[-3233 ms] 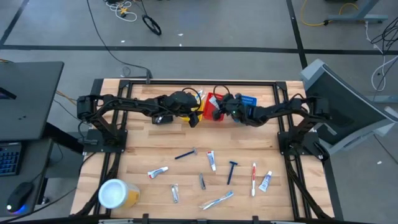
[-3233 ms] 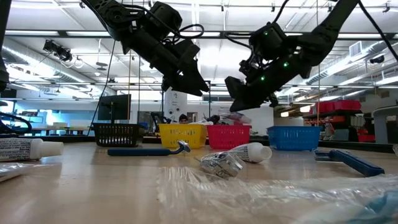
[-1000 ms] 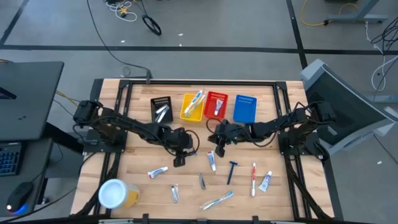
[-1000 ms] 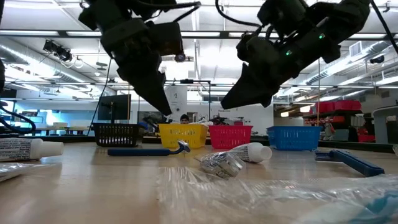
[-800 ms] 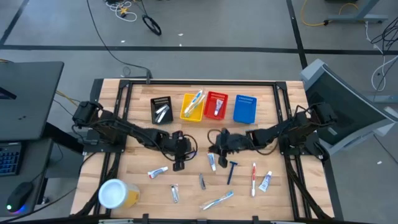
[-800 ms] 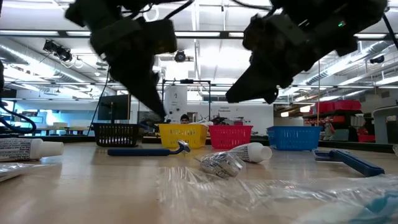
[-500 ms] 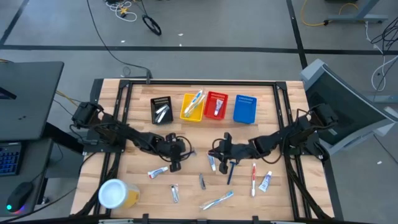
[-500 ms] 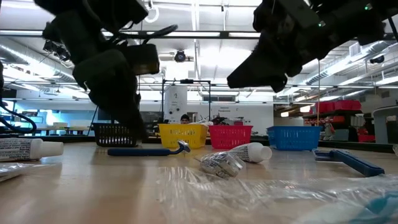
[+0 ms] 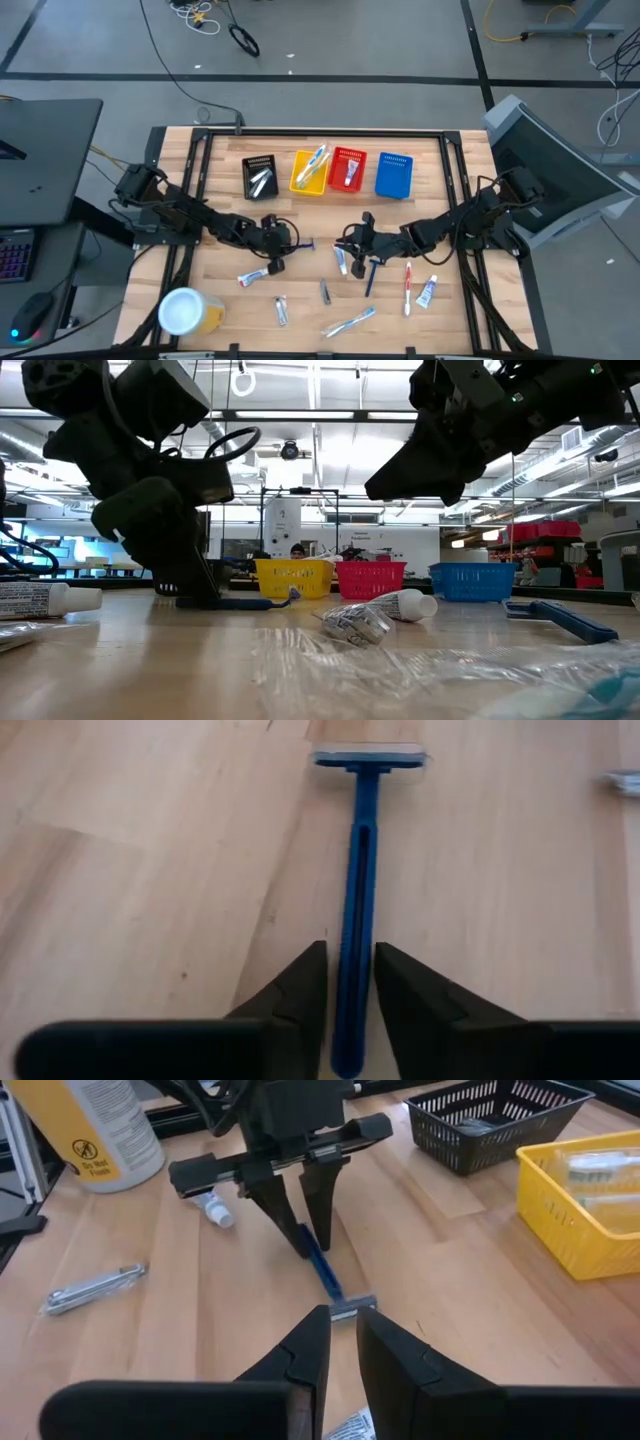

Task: Pick & Place Travel size toiletries
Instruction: Put the blue razor into the blue bin

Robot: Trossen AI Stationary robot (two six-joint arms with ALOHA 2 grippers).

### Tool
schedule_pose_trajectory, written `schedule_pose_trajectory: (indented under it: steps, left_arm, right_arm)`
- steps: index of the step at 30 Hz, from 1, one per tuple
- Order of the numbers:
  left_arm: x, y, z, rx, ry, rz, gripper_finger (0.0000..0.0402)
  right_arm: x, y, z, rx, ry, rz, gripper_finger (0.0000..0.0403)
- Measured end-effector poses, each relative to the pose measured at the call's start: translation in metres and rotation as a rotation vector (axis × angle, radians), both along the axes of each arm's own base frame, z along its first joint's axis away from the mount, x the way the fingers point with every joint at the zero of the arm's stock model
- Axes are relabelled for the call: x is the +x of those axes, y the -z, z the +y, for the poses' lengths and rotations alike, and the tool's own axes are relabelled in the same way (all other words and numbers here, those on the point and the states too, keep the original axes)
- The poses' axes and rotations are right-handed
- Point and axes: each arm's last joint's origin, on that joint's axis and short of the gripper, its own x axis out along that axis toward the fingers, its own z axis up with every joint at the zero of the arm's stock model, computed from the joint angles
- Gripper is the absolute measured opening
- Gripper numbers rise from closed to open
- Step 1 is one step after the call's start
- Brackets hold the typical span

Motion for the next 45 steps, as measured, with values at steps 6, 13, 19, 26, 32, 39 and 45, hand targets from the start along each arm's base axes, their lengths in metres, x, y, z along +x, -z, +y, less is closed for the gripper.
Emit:
schedule_pose_trajectory:
  steps: [6, 13, 19, 26, 32, 39, 45]
  left_arm:
    - [0.004, -0.002, -0.001, 0.003, 0.034, -0.050, 0.0037]
    - [0.010, -0.009, -0.003, -0.010, 0.041, -0.139, 0.0053]
    - [0.018, -0.019, -0.003, 0.043, 0.031, -0.270, 0.0051]
    - [0.023, -0.029, -0.001, 0.073, -0.077, -0.398, 0.0047]
    - [0.031, -0.050, -0.003, 0.089, -0.074, -0.624, 0.0048]
    - [0.035, -0.071, -0.007, 0.067, 0.051, -0.824, 0.0047]
    - [0.035, -0.070, -0.008, 0.061, 0.075, -0.813, 0.0046]
  right_arm:
    - [0.000, 0.000, 0.000, -0.010, -0.005, 0.001, 0.0063]
    - [0.003, 0.000, -0.001, -0.033, -0.079, -0.001, 0.0063]
    - [0.009, 0.010, -0.005, -0.012, -0.131, 0.018, 0.0063]
    - [0.009, 0.014, -0.003, -0.005, -0.154, 0.034, 0.0063]
    - [0.011, 0.010, -0.003, 0.058, -0.100, -0.019, 0.0063]
    - [0.017, -0.006, -0.005, 0.104, 0.029, -0.212, 0.0063]
    - [0.019, -0.015, -0.004, 0.069, 0.001, -0.295, 0.0063]
